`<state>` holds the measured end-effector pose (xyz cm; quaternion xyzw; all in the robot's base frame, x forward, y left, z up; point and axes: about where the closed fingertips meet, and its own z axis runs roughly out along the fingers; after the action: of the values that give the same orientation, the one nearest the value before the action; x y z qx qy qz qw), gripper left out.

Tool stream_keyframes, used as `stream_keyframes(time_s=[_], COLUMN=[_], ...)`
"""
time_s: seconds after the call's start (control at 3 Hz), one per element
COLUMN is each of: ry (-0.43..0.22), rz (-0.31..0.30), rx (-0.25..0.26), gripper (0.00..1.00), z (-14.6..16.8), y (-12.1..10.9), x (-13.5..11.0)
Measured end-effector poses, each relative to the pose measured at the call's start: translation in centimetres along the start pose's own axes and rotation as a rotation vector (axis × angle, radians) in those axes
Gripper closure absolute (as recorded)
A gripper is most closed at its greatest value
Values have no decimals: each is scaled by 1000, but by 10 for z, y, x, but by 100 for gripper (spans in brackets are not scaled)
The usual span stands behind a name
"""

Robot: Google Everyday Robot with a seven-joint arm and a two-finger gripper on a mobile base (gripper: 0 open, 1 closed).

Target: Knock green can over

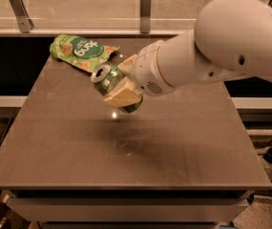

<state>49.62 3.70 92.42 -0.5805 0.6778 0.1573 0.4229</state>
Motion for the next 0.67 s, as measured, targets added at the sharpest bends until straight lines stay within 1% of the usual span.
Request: stream_keyframes(time_s=[0.33, 0.67], ry=[118, 222], rz=[-49, -94], rx=[22, 33], gripper=[100, 100], z=[-11, -20], y=[1, 6], x=[3, 7])
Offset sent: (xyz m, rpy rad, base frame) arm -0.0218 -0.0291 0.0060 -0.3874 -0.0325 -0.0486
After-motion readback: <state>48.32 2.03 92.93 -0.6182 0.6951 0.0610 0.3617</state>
